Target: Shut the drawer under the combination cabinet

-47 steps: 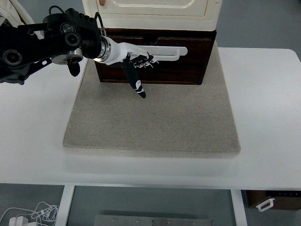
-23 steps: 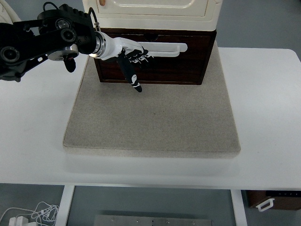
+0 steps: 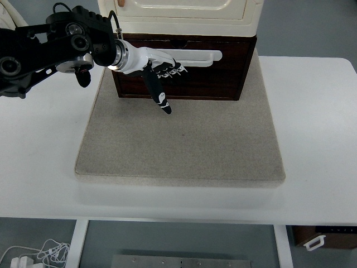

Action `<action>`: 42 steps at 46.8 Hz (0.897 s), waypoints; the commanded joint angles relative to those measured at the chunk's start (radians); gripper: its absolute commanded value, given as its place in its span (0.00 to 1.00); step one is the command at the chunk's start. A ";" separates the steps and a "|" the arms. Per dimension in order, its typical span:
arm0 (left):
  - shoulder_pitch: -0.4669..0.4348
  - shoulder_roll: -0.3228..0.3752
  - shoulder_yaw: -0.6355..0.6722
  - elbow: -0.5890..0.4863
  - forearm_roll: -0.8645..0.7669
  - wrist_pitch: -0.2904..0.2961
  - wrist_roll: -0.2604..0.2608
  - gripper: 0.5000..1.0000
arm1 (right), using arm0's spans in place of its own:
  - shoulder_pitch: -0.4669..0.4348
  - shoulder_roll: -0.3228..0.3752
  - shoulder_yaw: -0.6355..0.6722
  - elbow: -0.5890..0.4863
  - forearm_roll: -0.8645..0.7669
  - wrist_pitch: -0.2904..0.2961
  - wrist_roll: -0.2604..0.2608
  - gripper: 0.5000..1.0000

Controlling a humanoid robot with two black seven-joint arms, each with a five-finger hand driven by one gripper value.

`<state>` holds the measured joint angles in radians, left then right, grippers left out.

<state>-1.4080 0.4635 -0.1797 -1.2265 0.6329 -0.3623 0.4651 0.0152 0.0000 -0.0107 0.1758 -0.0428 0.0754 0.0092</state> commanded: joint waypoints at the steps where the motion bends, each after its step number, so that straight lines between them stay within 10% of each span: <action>1: 0.006 -0.002 -0.030 -0.017 -0.005 -0.030 -0.008 1.00 | 0.000 0.000 0.000 -0.001 0.000 0.001 0.000 0.90; 42: 0.052 -0.043 -0.652 -0.001 -0.081 -0.080 -0.368 1.00 | -0.001 0.000 0.000 -0.001 0.000 0.000 0.000 0.90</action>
<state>-1.3559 0.4265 -0.7820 -1.2403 0.5633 -0.4462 0.1154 0.0153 0.0000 -0.0107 0.1753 -0.0424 0.0755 0.0093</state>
